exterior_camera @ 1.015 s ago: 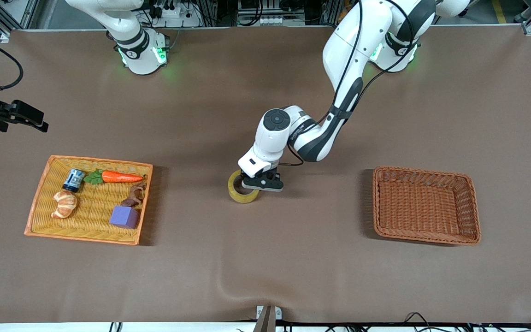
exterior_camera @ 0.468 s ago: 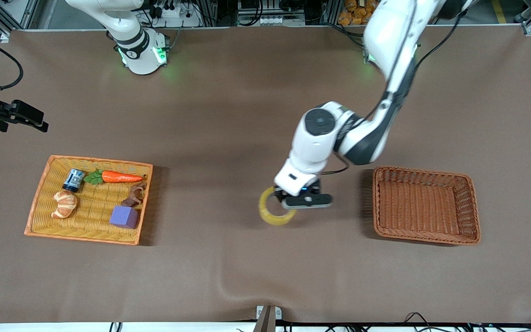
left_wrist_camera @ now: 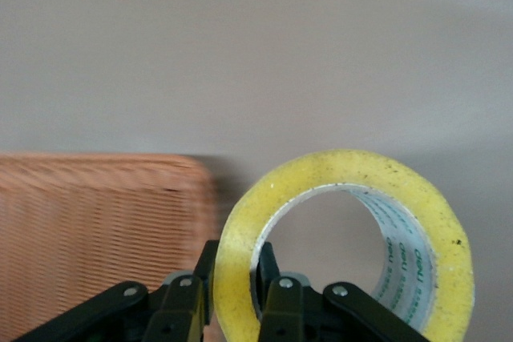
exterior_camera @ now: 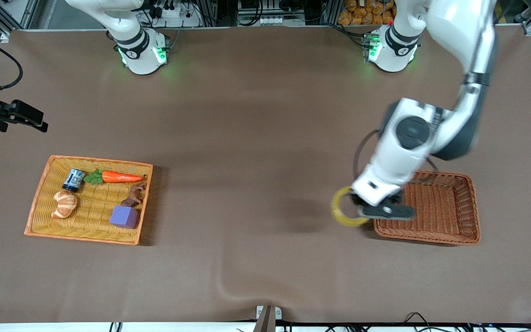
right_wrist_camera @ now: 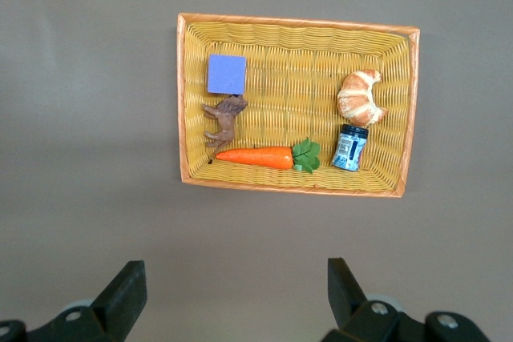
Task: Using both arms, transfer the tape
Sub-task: 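Grasp the tape roll with the left gripper and carry it to the basket, then release the tape roll into the brown basket with the left gripper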
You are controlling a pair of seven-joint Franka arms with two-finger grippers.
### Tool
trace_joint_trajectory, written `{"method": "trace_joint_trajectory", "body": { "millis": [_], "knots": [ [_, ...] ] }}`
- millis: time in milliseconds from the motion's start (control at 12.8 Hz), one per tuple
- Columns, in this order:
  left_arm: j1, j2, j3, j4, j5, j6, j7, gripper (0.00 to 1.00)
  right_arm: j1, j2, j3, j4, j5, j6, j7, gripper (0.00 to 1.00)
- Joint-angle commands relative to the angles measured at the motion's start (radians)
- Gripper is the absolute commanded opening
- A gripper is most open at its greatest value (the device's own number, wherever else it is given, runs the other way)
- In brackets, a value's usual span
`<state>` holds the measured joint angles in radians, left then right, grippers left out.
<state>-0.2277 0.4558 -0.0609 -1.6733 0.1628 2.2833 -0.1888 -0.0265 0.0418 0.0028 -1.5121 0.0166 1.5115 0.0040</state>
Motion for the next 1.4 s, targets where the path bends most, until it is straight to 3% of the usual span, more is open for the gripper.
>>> {"method": "trace_joint_trajectory", "body": {
  "millis": [0,390,468,546,624,859,1093,1327],
  "knots": [
    [0.108,-0.029,-0.025,-0.074,0.009,0.012,0.216,0.0,-0.019,-0.022,0.013,-0.016,0.0,0.003,-0.001,1.0],
    [0.255,0.004,-0.033,-0.12,0.001,0.01,0.457,0.0,-0.021,-0.02,0.013,-0.016,0.0,0.004,0.001,1.0],
    [0.257,0.009,-0.031,-0.12,-0.005,0.01,0.466,0.09,-0.021,-0.02,0.013,-0.016,0.0,0.004,-0.001,1.0],
    [0.255,0.009,-0.031,-0.118,-0.005,0.007,0.466,0.44,-0.021,-0.02,0.013,-0.016,0.0,0.004,-0.001,1.0],
    [0.257,0.009,-0.031,-0.112,-0.005,0.001,0.466,0.99,-0.021,-0.02,0.013,-0.016,0.0,0.004,-0.001,1.0],
    [0.249,-0.087,-0.08,-0.095,-0.041,-0.094,0.45,1.0,-0.021,-0.02,0.013,-0.016,0.0,0.006,0.001,1.0],
    [0.248,-0.198,-0.147,-0.027,-0.077,-0.232,0.258,1.0,-0.021,-0.02,0.013,-0.016,0.0,0.006,0.001,1.0],
    [0.249,-0.232,-0.195,0.142,-0.078,-0.506,0.174,1.0,-0.021,-0.02,0.013,-0.014,0.0,0.006,0.001,1.0]
  ]
}}
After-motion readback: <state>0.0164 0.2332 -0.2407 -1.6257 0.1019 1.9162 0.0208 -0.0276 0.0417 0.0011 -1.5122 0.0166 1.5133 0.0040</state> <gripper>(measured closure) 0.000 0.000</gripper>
